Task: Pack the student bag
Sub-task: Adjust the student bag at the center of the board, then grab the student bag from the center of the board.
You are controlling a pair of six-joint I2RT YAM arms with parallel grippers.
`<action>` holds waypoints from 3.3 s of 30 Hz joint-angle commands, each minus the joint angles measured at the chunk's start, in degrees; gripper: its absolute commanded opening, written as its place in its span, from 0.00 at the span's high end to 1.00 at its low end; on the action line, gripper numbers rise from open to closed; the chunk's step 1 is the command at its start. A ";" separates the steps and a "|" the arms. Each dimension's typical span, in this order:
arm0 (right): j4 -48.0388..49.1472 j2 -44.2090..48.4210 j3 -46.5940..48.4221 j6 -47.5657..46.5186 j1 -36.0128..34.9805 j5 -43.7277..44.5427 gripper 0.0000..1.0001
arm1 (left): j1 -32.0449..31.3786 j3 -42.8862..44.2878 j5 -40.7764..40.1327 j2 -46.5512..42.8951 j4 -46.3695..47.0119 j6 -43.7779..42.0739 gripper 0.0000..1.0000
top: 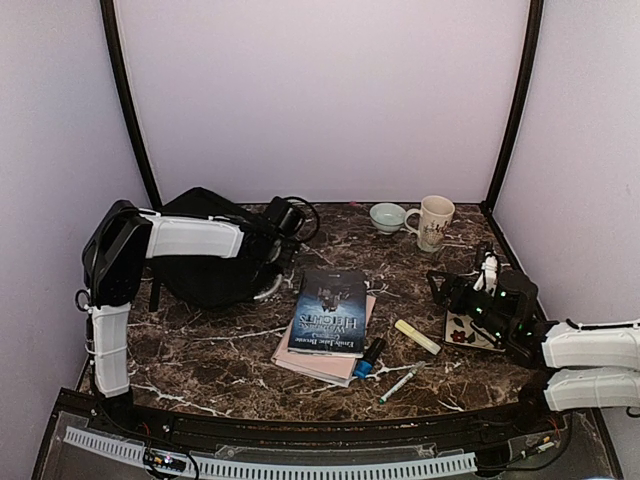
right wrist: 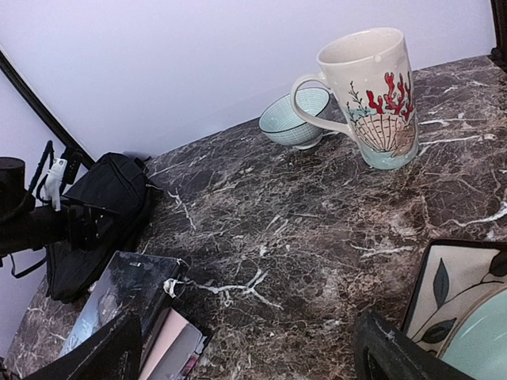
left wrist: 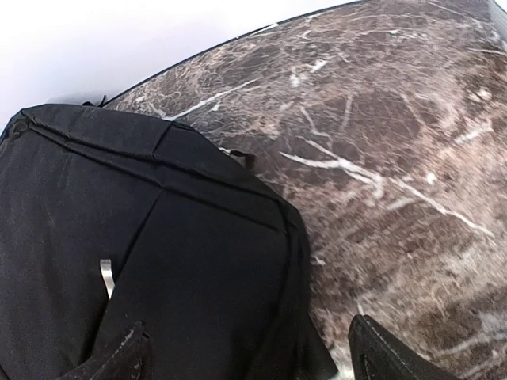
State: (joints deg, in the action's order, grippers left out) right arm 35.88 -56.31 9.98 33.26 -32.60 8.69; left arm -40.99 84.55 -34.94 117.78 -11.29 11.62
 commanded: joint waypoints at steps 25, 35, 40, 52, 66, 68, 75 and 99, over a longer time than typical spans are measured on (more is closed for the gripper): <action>0.27 -0.19 1.73 -0.55 -0.99 0.47 0.10 | 4.13 4.09 3.95 5.26 -7.65 -3.54 1.00; 0.28 0.14 1.71 -0.65 -1.48 1.10 0.10 | -1.97 -16.33 2.56 -12.90 -7.16 0.59 1.00; 0.37 0.37 1.54 -0.74 -1.64 1.24 0.10 | -5.28 -27.58 4.50 -22.40 -7.87 5.04 1.00; 1.60 -1.10 2.29 -2.45 -2.16 -0.88 0.09 | -11.13 -45.81 0.16 -44.25 -14.63 23.01 0.37; 3.04 1.14 0.29 -3.11 -2.35 -1.93 0.08 | -3.19 -27.94 -10.51 -35.67 -20.54 33.87 0.02; 3.22 1.52 0.01 -3.06 -2.46 -1.84 0.08 | -3.26 -26.67 -5.80 -35.45 -18.88 31.67 0.04; 3.32 1.74 -0.13 -3.11 -2.35 -1.96 0.07 | -8.26 -29.12 1.75 -36.77 -18.08 28.44 0.15; 4.41 3.55 -1.66 -3.24 -2.38 -2.18 0.07 | 7.98 -7.42 -0.57 -16.01 -18.61 25.29 0.01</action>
State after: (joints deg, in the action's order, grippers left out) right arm 37.32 -53.82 9.37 30.50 -34.52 7.07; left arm -37.04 71.40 -38.24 97.06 -30.24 38.50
